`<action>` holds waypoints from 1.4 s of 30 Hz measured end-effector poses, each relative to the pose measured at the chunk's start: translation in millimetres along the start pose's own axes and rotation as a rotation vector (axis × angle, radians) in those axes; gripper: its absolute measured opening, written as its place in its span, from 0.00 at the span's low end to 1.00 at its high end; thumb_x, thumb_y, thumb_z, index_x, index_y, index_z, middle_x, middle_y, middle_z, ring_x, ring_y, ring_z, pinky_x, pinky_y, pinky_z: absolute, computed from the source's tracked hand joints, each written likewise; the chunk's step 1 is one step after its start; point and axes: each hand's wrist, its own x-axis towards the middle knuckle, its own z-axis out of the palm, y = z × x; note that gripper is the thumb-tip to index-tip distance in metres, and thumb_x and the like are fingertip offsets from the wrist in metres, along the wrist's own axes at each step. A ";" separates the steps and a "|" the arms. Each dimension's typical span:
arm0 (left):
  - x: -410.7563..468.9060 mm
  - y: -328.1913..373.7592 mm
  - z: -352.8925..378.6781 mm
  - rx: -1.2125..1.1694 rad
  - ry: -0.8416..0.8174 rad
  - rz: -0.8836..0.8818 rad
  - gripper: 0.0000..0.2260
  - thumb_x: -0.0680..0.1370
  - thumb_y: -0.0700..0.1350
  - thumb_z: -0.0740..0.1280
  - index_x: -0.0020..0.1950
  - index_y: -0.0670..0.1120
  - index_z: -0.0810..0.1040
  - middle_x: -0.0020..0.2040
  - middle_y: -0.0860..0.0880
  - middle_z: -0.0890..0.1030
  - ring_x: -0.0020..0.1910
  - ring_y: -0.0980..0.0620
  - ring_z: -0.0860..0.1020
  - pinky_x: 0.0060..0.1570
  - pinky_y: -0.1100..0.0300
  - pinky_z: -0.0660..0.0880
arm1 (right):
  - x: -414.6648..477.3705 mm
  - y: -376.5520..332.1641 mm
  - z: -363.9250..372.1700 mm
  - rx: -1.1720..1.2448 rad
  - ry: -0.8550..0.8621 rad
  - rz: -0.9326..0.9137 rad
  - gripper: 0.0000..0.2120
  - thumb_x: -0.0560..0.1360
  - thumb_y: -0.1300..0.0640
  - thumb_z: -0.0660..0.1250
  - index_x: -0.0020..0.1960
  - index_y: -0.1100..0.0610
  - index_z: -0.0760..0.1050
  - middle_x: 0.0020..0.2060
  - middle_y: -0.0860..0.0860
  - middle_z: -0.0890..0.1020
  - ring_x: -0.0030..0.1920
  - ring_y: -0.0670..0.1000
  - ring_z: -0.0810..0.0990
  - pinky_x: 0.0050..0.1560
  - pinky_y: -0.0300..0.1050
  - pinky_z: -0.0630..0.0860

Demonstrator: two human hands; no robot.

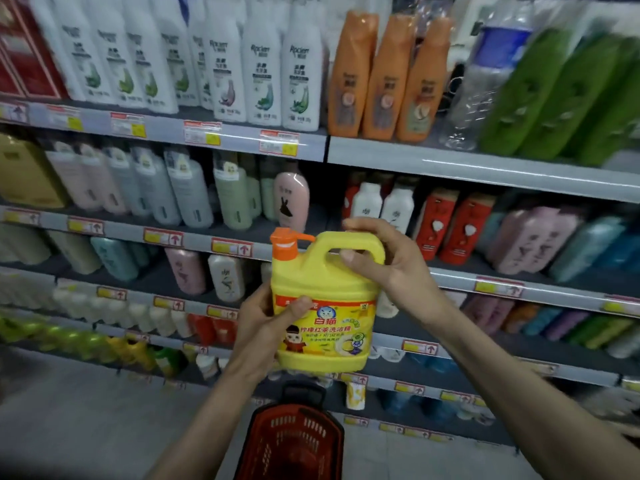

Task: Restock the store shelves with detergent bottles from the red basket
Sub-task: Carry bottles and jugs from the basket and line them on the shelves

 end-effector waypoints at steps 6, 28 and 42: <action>6.2 -8.3 78.3 -0.029 -0.143 -0.073 0.30 0.65 0.52 0.81 0.63 0.40 0.81 0.56 0.38 0.87 0.55 0.38 0.87 0.48 0.48 0.85 | -70.9 30.2 -57.9 0.101 0.043 0.169 0.41 0.72 0.58 0.82 0.78 0.50 0.63 0.67 0.49 0.82 0.66 0.50 0.83 0.61 0.48 0.83; -102.3 -70.7 557.3 0.146 -1.063 -0.245 0.25 0.72 0.53 0.79 0.68 0.57 0.78 0.60 0.51 0.87 0.60 0.48 0.86 0.62 0.44 0.81 | -372.6 10.9 -388.4 0.140 1.172 0.184 0.22 0.68 0.57 0.82 0.60 0.59 0.82 0.51 0.56 0.90 0.52 0.59 0.89 0.52 0.56 0.86; -225.2 -93.2 739.6 0.125 -1.480 -0.206 0.22 0.74 0.47 0.79 0.67 0.49 0.80 0.58 0.49 0.88 0.57 0.48 0.87 0.57 0.48 0.84 | -533.9 -34.0 -466.4 -0.067 1.656 0.172 0.20 0.70 0.56 0.82 0.59 0.59 0.82 0.50 0.57 0.89 0.50 0.60 0.90 0.54 0.65 0.85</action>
